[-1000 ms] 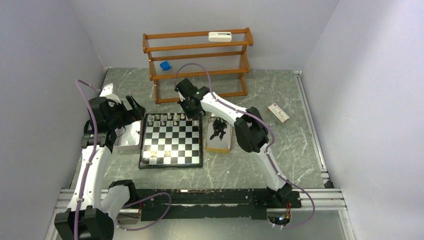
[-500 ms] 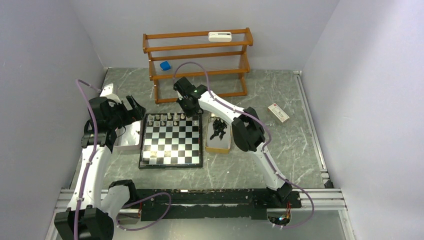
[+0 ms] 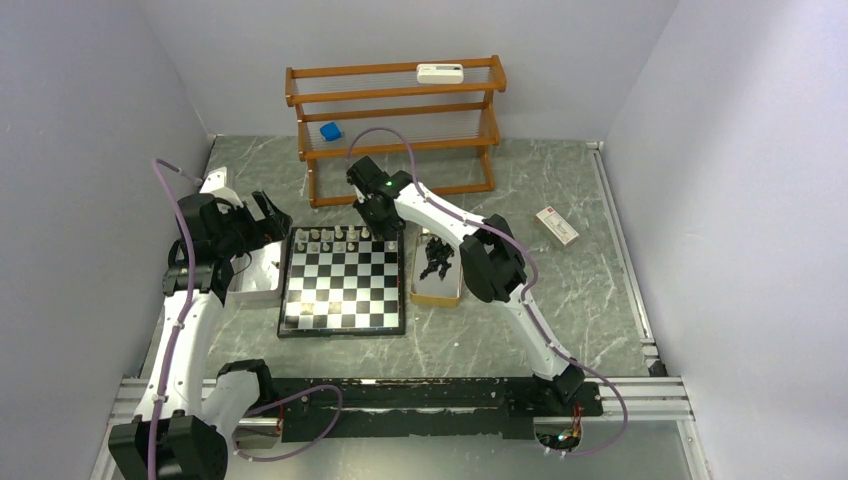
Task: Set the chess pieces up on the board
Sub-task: Place the chess piece on the chessboard.
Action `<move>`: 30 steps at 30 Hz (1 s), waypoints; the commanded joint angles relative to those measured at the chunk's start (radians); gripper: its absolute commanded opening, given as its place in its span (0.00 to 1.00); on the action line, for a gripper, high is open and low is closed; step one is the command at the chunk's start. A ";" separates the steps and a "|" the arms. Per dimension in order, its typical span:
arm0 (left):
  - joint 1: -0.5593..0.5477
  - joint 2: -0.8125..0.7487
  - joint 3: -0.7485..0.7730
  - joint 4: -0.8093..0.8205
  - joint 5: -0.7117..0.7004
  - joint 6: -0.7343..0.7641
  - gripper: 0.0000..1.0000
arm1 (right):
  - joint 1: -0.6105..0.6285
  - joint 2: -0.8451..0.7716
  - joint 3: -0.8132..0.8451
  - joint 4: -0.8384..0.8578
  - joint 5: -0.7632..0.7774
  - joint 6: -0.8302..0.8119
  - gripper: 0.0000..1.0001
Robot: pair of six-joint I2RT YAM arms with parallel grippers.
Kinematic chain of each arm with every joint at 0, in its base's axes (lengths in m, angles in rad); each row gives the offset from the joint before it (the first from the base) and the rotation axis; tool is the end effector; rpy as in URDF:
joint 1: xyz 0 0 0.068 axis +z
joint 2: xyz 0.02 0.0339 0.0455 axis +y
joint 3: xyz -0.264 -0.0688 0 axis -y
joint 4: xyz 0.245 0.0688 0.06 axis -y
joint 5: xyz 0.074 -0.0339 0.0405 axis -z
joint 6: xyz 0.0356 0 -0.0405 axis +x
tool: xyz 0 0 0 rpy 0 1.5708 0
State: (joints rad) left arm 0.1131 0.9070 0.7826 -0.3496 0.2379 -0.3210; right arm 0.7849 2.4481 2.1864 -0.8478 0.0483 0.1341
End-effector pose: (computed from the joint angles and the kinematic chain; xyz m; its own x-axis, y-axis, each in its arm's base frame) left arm 0.2042 0.0147 0.3010 -0.4615 -0.3610 -0.8104 -0.0495 0.9225 -0.3828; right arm 0.3719 0.3691 0.1787 -0.7202 -0.5307 -0.4469 -0.5998 0.8000 0.0167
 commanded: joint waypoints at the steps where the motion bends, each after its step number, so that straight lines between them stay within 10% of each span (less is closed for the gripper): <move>1: -0.010 -0.011 0.014 0.005 -0.005 0.008 0.98 | -0.004 0.020 0.028 -0.020 0.008 -0.004 0.25; 19: -0.010 -0.014 0.014 -0.002 -0.016 0.009 0.98 | -0.005 0.010 0.037 -0.030 -0.015 -0.002 0.27; 30: -0.010 0.007 0.012 -0.017 -0.052 -0.016 0.98 | -0.004 -0.079 0.005 0.003 -0.022 0.017 0.49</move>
State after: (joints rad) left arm 0.1093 0.9070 0.7826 -0.3500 0.2287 -0.3222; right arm 0.7849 2.4466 2.1963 -0.8574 0.0368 0.1413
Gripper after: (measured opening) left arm 0.979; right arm 0.471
